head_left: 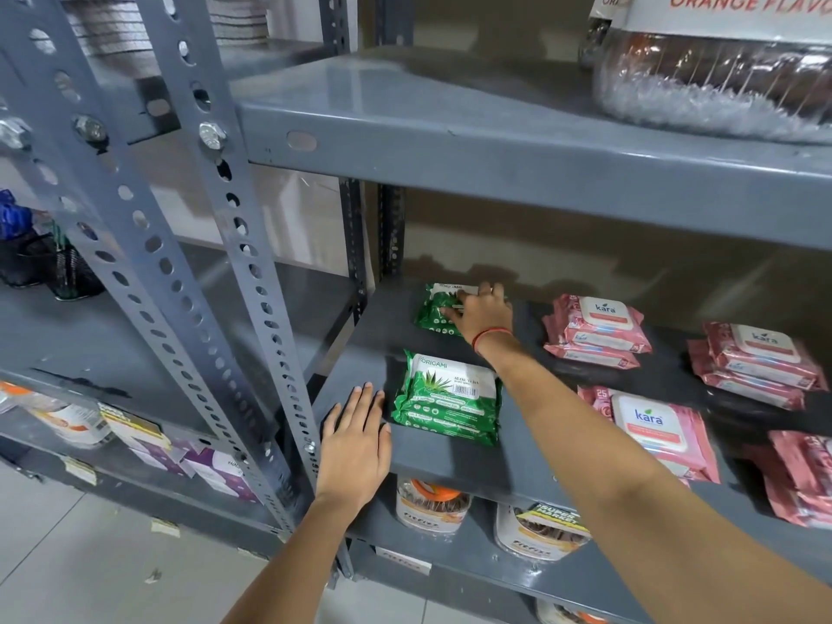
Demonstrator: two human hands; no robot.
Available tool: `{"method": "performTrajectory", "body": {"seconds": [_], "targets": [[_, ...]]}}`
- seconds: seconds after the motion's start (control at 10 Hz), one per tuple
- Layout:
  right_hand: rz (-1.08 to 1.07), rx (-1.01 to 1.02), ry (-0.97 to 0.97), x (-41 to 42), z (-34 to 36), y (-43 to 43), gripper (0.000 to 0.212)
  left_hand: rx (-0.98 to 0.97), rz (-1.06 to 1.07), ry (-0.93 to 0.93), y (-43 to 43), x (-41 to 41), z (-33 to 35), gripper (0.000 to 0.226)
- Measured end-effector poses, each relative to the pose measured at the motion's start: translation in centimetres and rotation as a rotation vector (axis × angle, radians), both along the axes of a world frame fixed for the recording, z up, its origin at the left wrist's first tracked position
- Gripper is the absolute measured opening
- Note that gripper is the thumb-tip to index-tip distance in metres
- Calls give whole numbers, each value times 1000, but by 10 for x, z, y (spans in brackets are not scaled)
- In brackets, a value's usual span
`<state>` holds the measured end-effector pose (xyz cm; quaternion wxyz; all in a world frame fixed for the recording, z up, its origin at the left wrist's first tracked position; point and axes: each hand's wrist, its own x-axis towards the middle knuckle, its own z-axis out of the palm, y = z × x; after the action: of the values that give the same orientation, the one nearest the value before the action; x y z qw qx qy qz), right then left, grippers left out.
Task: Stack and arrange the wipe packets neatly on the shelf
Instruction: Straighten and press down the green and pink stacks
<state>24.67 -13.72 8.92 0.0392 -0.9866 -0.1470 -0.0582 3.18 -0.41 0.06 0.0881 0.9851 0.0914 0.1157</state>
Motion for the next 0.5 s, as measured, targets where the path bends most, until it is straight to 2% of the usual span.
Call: {"method": "performTrajectory", "body": {"seconds": [0.2,0.3,0.4,0.5], "targets": [[-81,12,-131,-3,-6,13,57,-3,0,-5,0,0,0,54],[-48,-48,-190,0,-11,10,63,-10,1,-5,0,-1,0,53],[119,-128,-253,13,-18,-2,82,-4,1,1,0,-1,1,53],[200,-195,-171,30,-24,-12,97,6,0,5,1,-1,-1,53]]}}
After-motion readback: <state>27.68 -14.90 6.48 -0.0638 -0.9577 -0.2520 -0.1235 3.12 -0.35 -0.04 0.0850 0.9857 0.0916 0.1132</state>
